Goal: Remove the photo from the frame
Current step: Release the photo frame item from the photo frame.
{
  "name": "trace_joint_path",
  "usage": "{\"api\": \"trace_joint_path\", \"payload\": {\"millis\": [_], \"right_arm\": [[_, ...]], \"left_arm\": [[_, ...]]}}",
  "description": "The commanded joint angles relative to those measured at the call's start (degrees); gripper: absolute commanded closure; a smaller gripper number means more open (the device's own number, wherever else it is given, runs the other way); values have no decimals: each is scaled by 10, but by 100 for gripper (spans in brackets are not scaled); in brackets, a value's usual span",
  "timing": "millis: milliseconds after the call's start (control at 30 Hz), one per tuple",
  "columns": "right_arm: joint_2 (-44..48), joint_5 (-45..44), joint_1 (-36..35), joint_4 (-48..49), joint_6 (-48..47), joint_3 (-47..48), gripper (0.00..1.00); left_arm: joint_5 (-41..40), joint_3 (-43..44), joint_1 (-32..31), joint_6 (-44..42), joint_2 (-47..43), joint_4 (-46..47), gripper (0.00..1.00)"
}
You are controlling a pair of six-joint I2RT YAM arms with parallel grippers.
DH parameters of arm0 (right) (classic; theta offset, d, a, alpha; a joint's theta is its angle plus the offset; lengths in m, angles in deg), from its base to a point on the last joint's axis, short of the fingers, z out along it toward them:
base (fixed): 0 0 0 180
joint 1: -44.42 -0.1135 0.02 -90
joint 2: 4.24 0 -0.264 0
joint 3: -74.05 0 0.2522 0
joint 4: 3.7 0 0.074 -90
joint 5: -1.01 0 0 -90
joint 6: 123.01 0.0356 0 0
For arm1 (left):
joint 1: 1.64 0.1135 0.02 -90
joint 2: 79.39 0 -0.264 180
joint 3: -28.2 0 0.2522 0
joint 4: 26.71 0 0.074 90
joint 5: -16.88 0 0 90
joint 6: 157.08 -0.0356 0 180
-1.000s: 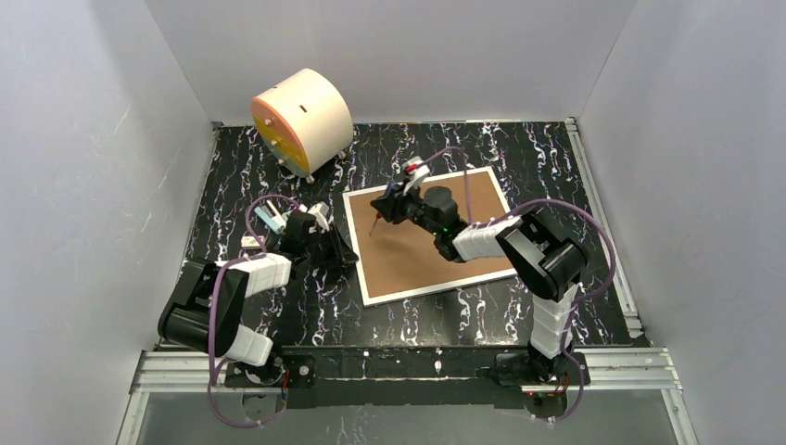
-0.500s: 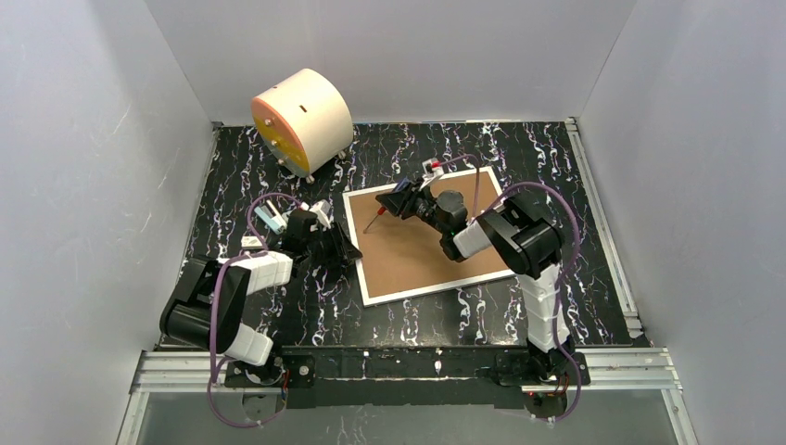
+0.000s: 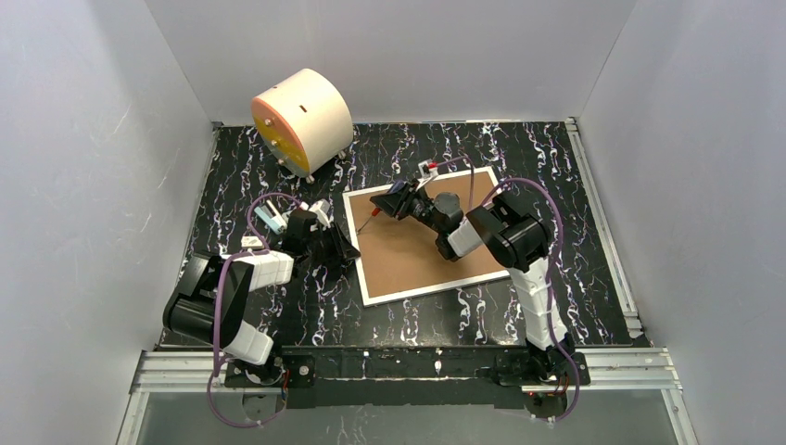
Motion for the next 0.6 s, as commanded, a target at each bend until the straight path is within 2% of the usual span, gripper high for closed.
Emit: {"api": "trace_joint_path", "payload": {"millis": [0, 100, 300, 567], "right_arm": [[-34, 46, -10, -86, -51, 21, 99], [-30, 49, -12, -123, -75, 42, 99], [-20, 57, -23, -265, -162, 109, 99], [-46, 78, -32, -440, -229, 239, 99]], "left_arm": [[-34, -32, -2, -26, 26, -69, 76], [-30, -35, -2, -29, 35, -65, 79], [-27, -35, -3, -37, 47, -64, 82], [-24, -34, -2, -39, 51, -64, 83]]}}
